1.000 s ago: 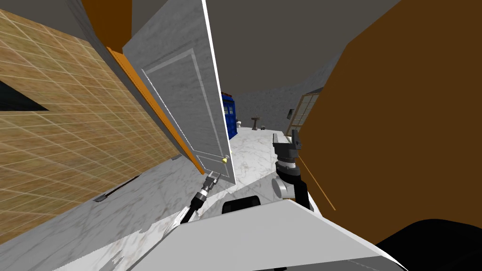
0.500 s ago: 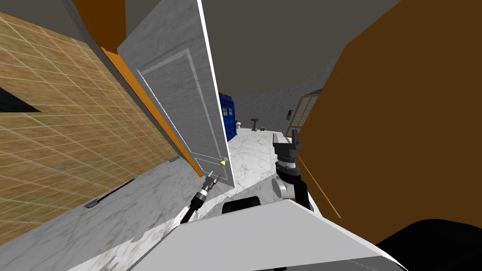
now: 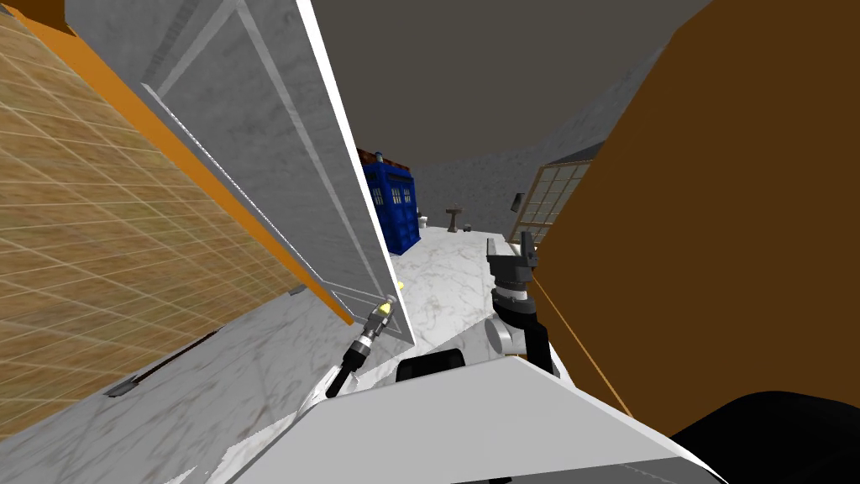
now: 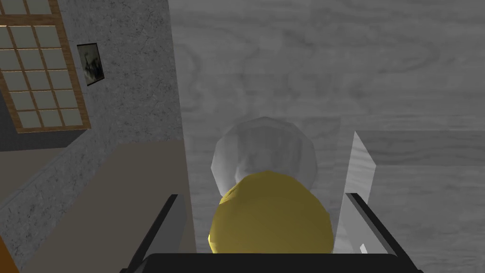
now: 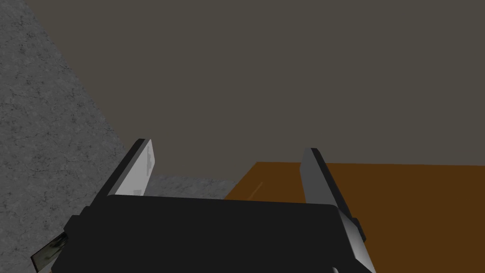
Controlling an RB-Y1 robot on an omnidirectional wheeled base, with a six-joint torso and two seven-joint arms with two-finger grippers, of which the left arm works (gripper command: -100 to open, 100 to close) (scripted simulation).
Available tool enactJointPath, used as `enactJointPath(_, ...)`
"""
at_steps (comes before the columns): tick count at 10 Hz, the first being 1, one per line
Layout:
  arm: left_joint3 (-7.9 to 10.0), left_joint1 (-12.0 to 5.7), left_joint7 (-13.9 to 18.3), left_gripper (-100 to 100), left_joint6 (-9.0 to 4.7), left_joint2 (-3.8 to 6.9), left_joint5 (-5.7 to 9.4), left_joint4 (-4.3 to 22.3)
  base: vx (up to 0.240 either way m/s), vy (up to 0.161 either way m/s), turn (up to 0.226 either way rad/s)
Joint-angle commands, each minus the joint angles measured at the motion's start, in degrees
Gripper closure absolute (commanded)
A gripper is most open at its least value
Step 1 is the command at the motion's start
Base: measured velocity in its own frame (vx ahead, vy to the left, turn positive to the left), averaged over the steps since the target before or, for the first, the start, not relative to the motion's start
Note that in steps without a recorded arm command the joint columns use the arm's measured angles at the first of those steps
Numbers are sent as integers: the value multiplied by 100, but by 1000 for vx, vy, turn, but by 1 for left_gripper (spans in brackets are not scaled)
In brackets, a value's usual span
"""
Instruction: Push the door open
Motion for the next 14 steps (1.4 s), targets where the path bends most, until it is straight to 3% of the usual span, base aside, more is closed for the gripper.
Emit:
enactJointPath(1, -1, 6, 4, 100, -5, 4, -1, -1, -11, 6, 10)
enactJointPath(6, -1, 6, 4, 100, -5, 4, -1, -1, -17, 11, -3)
enactJointPath(14, 88, -37, 1132, 100, 54, -106, 359, 23, 24, -2, -31)
